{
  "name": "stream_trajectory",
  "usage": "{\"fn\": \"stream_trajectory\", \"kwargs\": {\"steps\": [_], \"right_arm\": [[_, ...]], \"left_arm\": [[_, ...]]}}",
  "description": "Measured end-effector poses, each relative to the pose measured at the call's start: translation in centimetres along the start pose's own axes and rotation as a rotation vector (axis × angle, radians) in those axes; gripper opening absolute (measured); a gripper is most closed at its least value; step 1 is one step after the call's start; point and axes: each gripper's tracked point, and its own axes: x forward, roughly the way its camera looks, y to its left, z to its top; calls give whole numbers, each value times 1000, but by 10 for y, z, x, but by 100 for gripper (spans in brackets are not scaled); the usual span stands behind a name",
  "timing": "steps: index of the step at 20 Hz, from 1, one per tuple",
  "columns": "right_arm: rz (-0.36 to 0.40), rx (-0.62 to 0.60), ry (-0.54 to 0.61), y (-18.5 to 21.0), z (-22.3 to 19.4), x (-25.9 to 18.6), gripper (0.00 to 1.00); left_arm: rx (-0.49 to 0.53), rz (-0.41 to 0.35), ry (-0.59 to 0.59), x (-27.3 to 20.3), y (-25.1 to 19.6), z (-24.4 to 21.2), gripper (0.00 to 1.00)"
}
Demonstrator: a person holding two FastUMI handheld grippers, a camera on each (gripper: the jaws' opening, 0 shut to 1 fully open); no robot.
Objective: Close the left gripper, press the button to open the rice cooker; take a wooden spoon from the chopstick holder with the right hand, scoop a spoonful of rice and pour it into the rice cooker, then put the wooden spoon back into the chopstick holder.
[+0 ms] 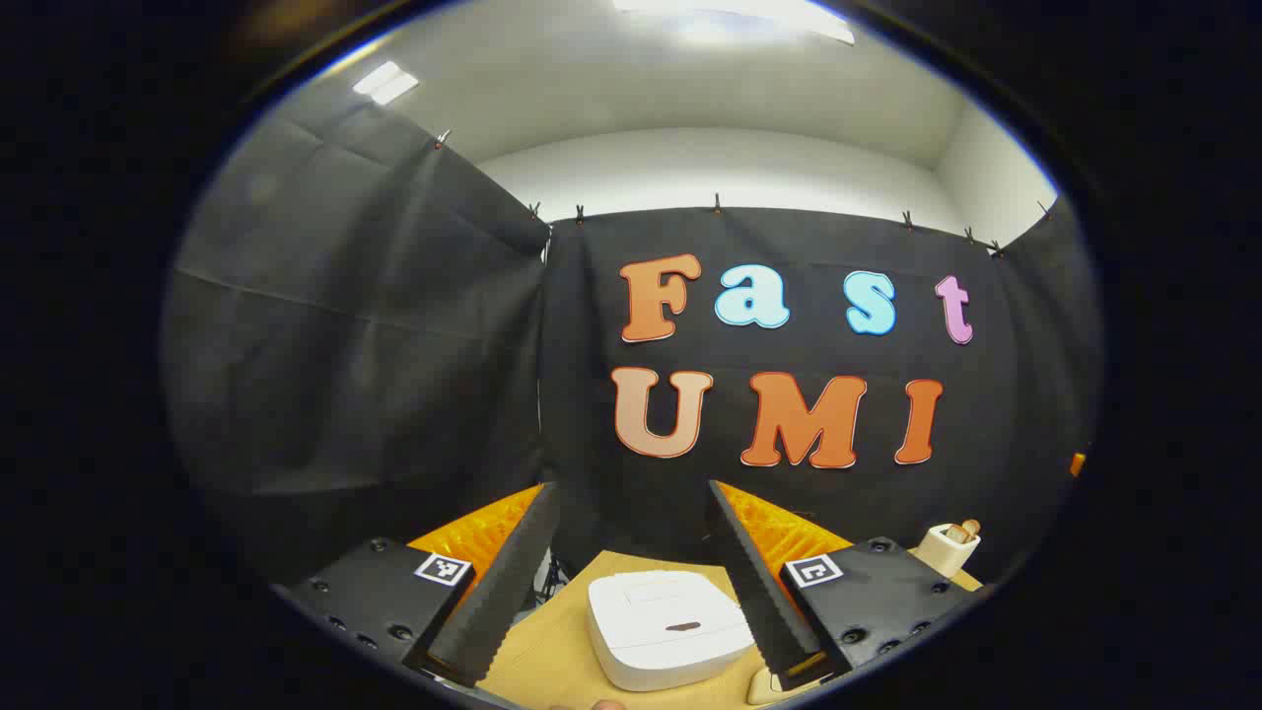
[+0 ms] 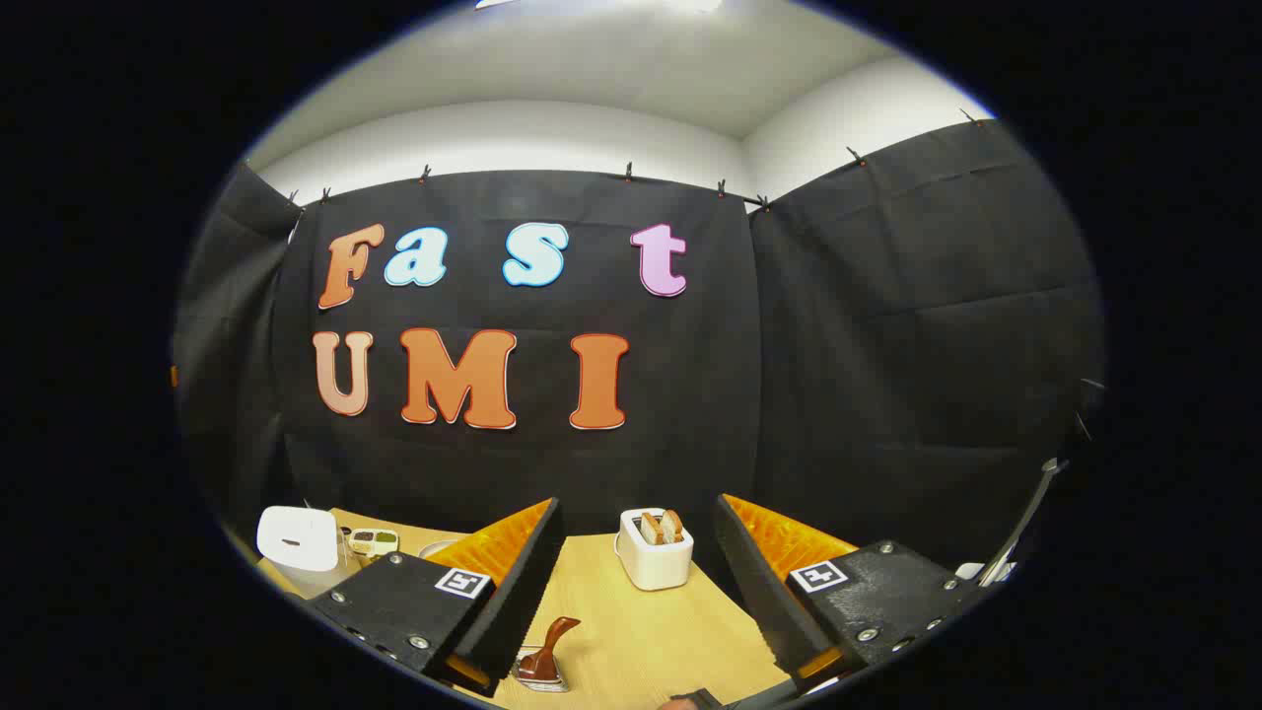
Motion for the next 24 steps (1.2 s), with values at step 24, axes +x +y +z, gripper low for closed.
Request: {"fn": "stream_trajectory", "kwargs": {"steps": [24], "right_arm": [[16, -9, -22, 2, 9, -4, 95]], "left_arm": [[-5, -49, -6, 7, -19, 12, 97]]}}
